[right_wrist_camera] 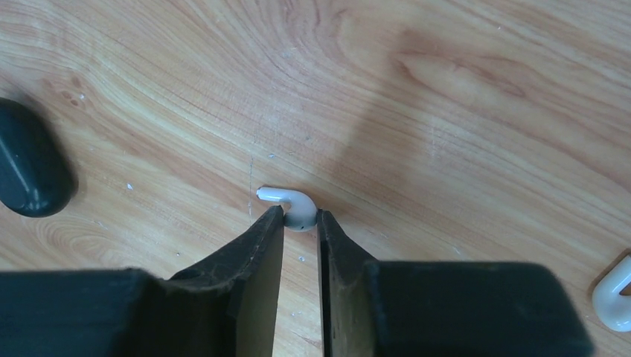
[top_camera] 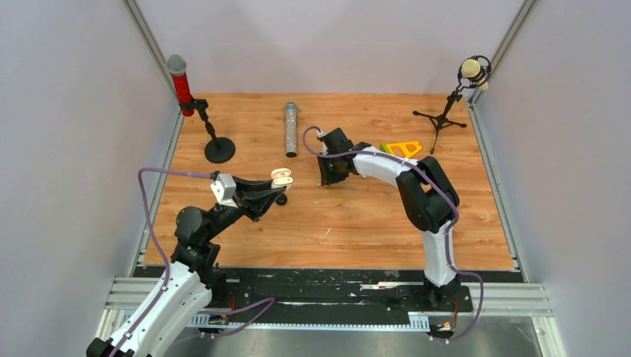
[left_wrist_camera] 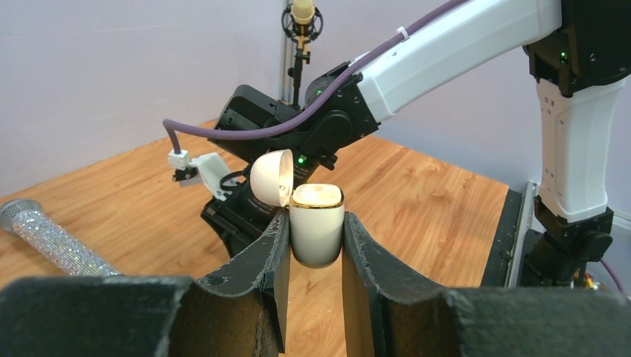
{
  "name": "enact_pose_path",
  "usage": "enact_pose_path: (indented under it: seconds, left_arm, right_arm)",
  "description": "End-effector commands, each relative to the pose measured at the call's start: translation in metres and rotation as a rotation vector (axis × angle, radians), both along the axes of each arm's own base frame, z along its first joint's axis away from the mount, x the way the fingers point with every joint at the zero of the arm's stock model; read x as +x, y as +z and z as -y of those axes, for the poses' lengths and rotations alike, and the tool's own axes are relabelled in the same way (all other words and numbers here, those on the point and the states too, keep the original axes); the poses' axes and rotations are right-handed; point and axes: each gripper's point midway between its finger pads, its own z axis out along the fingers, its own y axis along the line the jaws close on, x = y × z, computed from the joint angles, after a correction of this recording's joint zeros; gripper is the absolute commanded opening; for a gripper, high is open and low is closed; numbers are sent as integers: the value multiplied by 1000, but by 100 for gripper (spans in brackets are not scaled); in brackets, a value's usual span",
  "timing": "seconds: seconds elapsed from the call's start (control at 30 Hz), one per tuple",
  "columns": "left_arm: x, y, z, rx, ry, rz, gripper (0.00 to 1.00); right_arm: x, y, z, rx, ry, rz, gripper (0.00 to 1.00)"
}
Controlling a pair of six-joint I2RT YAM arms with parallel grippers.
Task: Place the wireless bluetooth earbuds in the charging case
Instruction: Pick up the earbud from the center of the board.
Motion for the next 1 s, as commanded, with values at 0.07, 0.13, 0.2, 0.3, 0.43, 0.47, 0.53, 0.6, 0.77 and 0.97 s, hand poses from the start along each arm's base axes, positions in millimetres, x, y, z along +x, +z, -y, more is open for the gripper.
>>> enact_pose_path:
  seconds: [0.07, 0.13, 0.2, 0.3, 0.43, 0.47, 0.53, 0.6, 0.77, 0.97]
  left_arm:
    - [-1, 14, -4, -31, 14, 47, 0]
    - [-1, 14, -4, -30, 14, 46, 0]
    - [-1, 15, -4, -32, 15, 46, 0]
    - [0, 15, -4, -33, 18, 44, 0]
    - [1, 15, -5, -38, 25, 34, 0]
    - [1, 15, -5, -40, 26, 30, 0]
    - [2, 15, -6, -44, 29, 21, 0]
    - [3, 14, -6, -46, 31, 16, 0]
    - [4, 13, -6, -54, 33, -4, 0]
    - [3, 13, -5, -59, 23, -9, 0]
  right_arm:
    - [9, 5, -5, -11, 6, 29, 13]
    - [9, 7, -5, -11, 9, 36, 8]
    - [9, 12, -5, -7, 19, 46, 7]
    - [9, 21, -8, 11, 43, 62, 5]
    - [8, 45, -10, 44, 73, 109, 3]
    - [6, 53, -11, 55, 88, 129, 2]
    - [3, 79, -13, 75, 126, 203, 1]
    - [-1, 104, -16, 90, 169, 284, 1]
    - [-27, 163, -19, 90, 280, 490, 1]
    - [-69, 246, -25, 57, 396, 833, 2]
